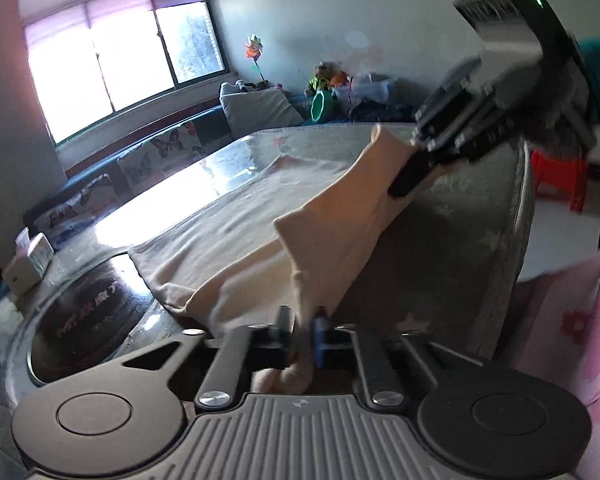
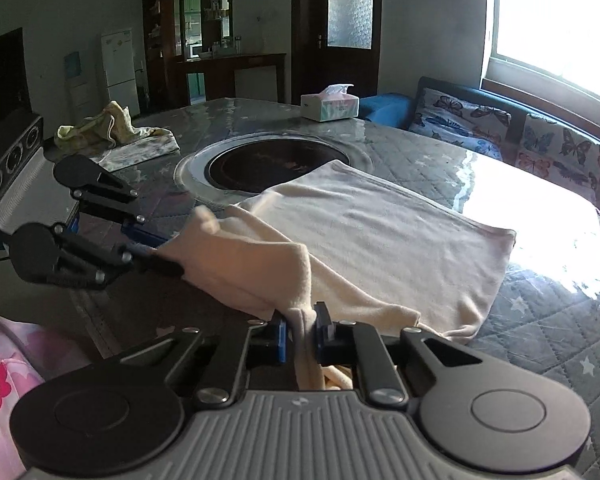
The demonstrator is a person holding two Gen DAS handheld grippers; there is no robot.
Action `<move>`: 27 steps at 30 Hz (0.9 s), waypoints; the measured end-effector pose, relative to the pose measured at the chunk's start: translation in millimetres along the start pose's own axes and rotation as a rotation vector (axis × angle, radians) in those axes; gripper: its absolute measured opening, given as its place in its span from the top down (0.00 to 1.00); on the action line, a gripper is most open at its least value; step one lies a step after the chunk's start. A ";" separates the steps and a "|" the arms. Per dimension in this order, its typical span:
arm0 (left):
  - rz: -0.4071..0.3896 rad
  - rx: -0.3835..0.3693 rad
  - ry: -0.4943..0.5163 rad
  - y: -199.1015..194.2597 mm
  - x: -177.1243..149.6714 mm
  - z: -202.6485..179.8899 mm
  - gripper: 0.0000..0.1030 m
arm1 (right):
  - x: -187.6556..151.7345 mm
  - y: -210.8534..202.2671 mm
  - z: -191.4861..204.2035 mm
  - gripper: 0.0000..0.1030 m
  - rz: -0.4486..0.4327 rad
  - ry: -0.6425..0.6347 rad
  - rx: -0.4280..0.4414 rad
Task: Fold clothes
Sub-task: 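Grasp the hem with the right gripper while the left gripper grasps the hem beside it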
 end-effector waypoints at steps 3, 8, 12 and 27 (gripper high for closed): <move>-0.031 0.000 -0.030 -10.3 5.4 4.5 0.94 | 0.2 -6.1 2.4 0.90 -0.015 -0.003 0.000; -0.058 -0.039 -0.066 -33.9 15.4 -0.1 0.94 | -0.3 -27.2 9.9 0.91 -0.024 -0.019 0.022; -0.070 -0.094 -0.107 -60.9 20.8 -9.5 0.94 | -2.8 -52.6 20.2 0.91 -0.014 -0.020 0.054; -0.074 -0.012 -0.109 -30.6 67.2 57.3 0.95 | 59.5 -54.0 -6.0 0.93 -0.070 -0.031 0.037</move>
Point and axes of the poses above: each gripper's, at about its wrist camera, not at the fingertips, and y roughly the way its jaws point, z to its left, x to its top, the point moved 7 cm from there along y, roughly the way its jaws point, and after that the axes turned 14 degrees about y, right-handed, at the moved point
